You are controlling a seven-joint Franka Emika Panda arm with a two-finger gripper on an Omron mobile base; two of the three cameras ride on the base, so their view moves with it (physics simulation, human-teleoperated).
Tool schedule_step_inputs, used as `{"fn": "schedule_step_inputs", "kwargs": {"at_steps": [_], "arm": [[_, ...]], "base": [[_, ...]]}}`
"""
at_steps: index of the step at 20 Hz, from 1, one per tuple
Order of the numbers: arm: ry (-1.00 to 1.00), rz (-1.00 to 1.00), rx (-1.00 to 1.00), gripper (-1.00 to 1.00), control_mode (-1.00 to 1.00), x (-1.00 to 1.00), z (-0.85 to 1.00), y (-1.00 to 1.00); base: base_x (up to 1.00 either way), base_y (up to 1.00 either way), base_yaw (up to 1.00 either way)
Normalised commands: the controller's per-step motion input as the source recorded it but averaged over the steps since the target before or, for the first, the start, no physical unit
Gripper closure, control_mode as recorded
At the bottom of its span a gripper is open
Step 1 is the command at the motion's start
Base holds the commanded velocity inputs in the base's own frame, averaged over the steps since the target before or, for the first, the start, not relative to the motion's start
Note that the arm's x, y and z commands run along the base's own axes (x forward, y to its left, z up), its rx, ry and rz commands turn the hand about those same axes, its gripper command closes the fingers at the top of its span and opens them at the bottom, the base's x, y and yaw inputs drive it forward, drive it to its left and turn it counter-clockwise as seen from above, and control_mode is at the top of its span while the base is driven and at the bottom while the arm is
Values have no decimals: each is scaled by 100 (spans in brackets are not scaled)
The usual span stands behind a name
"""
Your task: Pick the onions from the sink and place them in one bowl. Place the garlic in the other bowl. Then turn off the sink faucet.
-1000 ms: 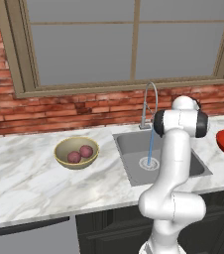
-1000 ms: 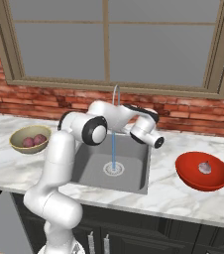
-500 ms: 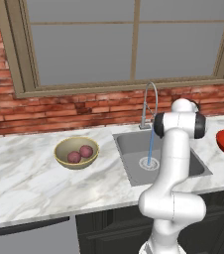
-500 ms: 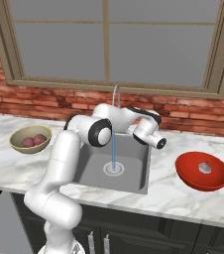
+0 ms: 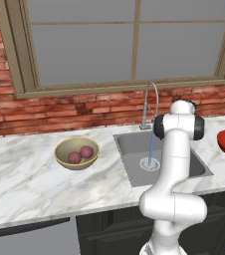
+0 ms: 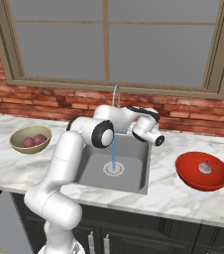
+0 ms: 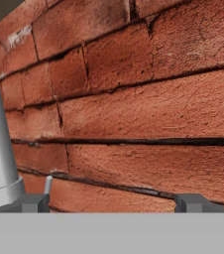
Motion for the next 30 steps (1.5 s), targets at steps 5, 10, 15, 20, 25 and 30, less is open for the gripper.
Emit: {"fn": "schedule_step_inputs", "kwargs": {"at_steps": [5, 10, 15, 20, 25, 30], "arm": [[1, -7, 0, -100, -100, 14, 0, 13], [0, -5, 0, -100, -100, 10, -1, 14], [0, -1, 0, -100, -100, 11, -4, 4], [0, 2, 4, -100, -100, 31, 0, 0], [0, 1, 1, -100, -100, 17, -7, -8], [0, 3, 1, -100, -100, 15, 0, 15]], "base": [[0, 0, 0], [0, 0, 0], [0, 0, 0], [0, 0, 0], [0, 0, 0], [0, 0, 0]]}}
